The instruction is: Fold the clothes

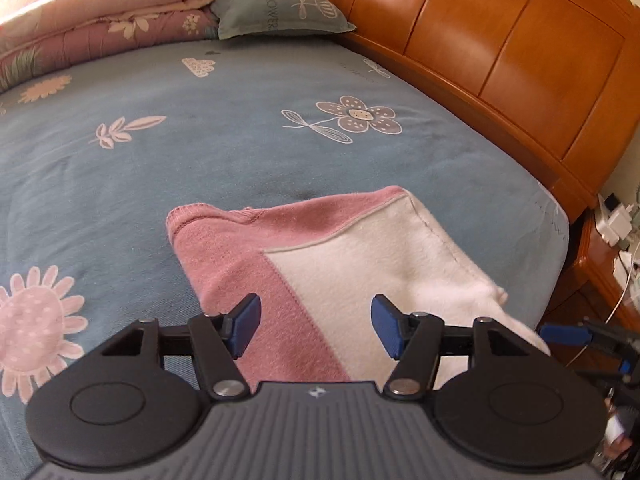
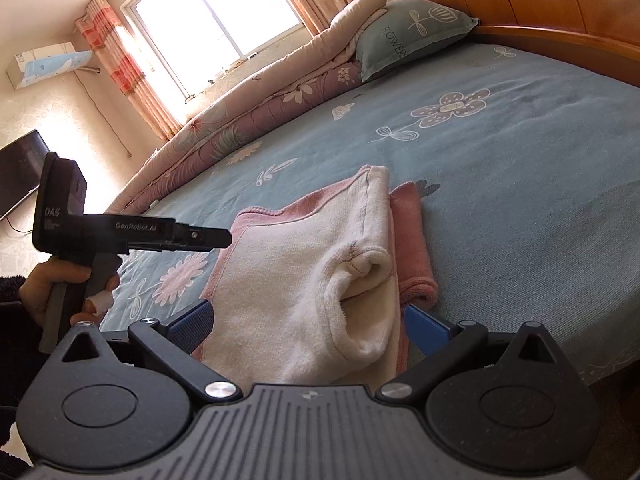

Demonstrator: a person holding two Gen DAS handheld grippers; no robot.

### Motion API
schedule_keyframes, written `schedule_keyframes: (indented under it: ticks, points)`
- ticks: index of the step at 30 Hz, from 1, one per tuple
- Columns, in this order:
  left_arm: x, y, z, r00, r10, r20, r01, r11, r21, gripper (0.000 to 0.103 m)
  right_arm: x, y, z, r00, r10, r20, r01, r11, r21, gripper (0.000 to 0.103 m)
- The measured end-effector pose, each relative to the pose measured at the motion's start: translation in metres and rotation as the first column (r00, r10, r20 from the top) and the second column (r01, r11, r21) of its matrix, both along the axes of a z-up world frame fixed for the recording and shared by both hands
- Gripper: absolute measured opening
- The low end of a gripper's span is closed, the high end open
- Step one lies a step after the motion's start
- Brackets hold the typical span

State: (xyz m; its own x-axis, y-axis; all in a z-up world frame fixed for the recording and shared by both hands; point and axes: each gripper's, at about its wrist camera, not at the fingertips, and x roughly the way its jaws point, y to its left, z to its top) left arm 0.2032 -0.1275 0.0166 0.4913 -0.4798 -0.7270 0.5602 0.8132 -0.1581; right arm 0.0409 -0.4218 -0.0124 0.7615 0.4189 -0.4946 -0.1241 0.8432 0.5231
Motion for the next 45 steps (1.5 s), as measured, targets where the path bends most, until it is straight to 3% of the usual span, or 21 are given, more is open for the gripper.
schedule_keyframes:
  ticks: [2,5,7,10,14,19,21,25,28,31,33,36,41,43,45]
  points:
    - [-0.015,0.000,-0.008,0.996,-0.060,0.073,0.058,0.998,0.027,0.061,0.004,0.000,-0.002,1.000,-0.003,-0.011,0.004,1.000,0.019,0.103]
    - [-0.021,-0.012,-0.023,0.983,-0.149,0.110,0.140,0.986,0.085,0.061,0.008,0.002,-0.004,1.000,-0.003,-0.024,0.004,1.000,0.019,0.103]
    - [-0.015,-0.024,-0.034,0.981,-0.173,0.085,0.162,0.979,0.121,0.066,0.010,0.004,-0.004,1.000,-0.005,-0.030,0.005,1.000,0.009,0.103]
    - [0.006,-0.034,-0.042,0.986,-0.165,0.007,0.164,0.983,0.086,0.080,0.009,0.005,-0.006,0.999,-0.015,-0.040,0.015,1.000,0.009,0.103]
    - [-0.002,-0.038,-0.028,0.980,-0.195,0.033,0.190,0.974,0.121,0.078,0.007,0.004,-0.005,0.998,-0.028,-0.047,0.028,1.000,0.000,0.103]
    - [-0.012,-0.018,0.000,0.975,-0.209,0.079,0.215,0.973,-0.084,0.076,0.016,-0.002,0.011,1.000,-0.014,0.010,0.014,1.000,-0.013,0.103]
    - [-0.006,-0.021,-0.003,0.975,-0.213,0.065,0.219,0.969,-0.115,0.076,0.026,0.000,0.017,0.999,0.004,0.032,-0.003,1.000,-0.019,0.103]
    - [0.018,-0.036,-0.032,0.979,-0.195,-0.060,0.188,0.977,-0.105,0.076,0.041,0.017,0.024,0.991,0.109,0.072,-0.106,0.993,-0.045,0.103]
    - [0.024,-0.033,-0.035,0.977,-0.192,-0.094,0.177,0.973,-0.147,0.079,0.052,0.039,0.017,0.973,0.222,0.062,-0.217,0.972,-0.089,0.103]
    - [0.030,-0.029,-0.039,0.973,-0.190,-0.127,0.165,0.968,-0.189,0.079,0.063,0.060,0.006,0.972,0.231,0.039,-0.217,0.951,-0.221,0.103]
    - [0.033,-0.027,-0.041,0.971,-0.190,-0.146,0.157,0.964,-0.214,0.079,0.070,0.061,-0.005,0.979,0.198,-0.043,-0.202,0.934,-0.293,0.103]
    - [0.028,-0.028,-0.036,0.973,-0.194,-0.125,0.164,0.963,-0.214,0.079,0.056,0.051,-0.015,0.974,0.224,-0.040,-0.226,0.924,-0.310,0.099]
    - [0.017,-0.036,-0.022,0.977,-0.206,-0.048,0.195,0.965,-0.173,0.080,0.031,0.057,0.000,0.974,0.224,-0.037,-0.221,0.906,-0.361,0.101]
    - [0.017,-0.035,-0.021,0.977,-0.205,-0.056,0.194,0.967,-0.165,0.080,0.023,0.060,0.009,0.972,0.234,-0.003,-0.220,0.910,-0.351,0.102]
    - [0.016,-0.035,-0.021,0.979,-0.196,-0.062,0.186,0.973,-0.139,0.080,0.020,0.068,0.006,0.967,0.255,-0.031,-0.247,0.893,-0.375,0.103]
